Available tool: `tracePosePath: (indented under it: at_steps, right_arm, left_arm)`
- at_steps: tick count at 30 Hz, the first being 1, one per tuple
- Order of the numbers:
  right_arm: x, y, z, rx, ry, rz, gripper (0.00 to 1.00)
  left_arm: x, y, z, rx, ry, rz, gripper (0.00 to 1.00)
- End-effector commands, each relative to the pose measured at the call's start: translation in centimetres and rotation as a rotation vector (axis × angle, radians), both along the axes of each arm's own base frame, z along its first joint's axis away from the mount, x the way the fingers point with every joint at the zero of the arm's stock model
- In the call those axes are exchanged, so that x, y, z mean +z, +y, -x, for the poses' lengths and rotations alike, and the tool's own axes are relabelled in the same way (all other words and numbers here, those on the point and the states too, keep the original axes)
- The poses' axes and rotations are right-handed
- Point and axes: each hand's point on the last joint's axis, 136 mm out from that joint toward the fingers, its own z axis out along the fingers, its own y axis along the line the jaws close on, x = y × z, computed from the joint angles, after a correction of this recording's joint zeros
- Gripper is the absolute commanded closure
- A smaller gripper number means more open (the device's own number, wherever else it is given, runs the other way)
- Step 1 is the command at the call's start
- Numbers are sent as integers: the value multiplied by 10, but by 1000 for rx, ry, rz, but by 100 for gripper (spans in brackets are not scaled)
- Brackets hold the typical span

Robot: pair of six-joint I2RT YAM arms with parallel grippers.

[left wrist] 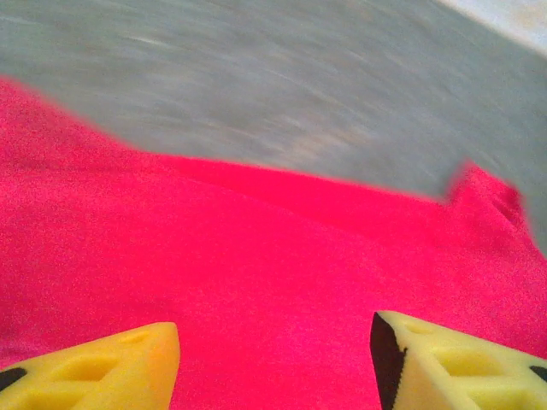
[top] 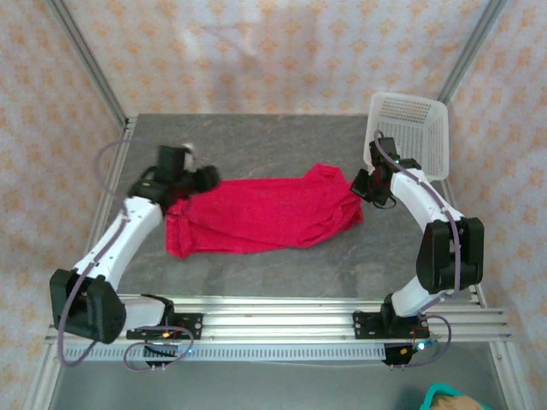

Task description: Fold the inside-out t-shirt

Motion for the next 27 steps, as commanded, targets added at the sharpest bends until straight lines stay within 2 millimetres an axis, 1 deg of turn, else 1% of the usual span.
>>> tracePosePath:
  at_steps: [1,3,5,8,10,13,14,16,18,22,24,27]
  right_arm:
    - [-1,-10,-3,-25,-19,37,100]
    - [-3,-12,-1,-29,-15,39,100]
    - [-4,-13,1,-26,-9,41,100]
    - [-4,-14,5,-28,-8,42,100]
    - [-4,-14,7,-28,-8,39,100]
    - [-7,-13,12,-30,-6,33,100]
    - [-8,-13,14,-30,-3,32,100]
    - [-11,-13,16,-29,5,31,100]
    - [-12,-13,17,-30,8,31,100]
    - [-10,-12,16,-26,3,26,100]
    - [-10,-11,15,-24,1,23,100]
    - [-9,-10,14,-24,-2,16,100]
  left_arm:
    - [5,-79,21,-130,-64,6,42]
    - [-11,-128,35,-205,-20,7,49]
    - [-30,-164,46,-284,3,-49,57]
    - [-60,-199,52,-385,38,-179,64]
    - [-75,-220,52,-450,56,-232,67]
    - [-91,-248,52,-535,69,-255,72]
    - [-95,-256,52,-555,73,-259,73]
    - [-101,-264,52,-570,83,-262,74]
    - [-114,-266,52,-571,110,-274,74]
    - [-128,-269,52,-561,139,-278,69]
    - [-135,-268,51,-545,155,-295,63]
    - [-143,-272,49,-535,173,-296,61]
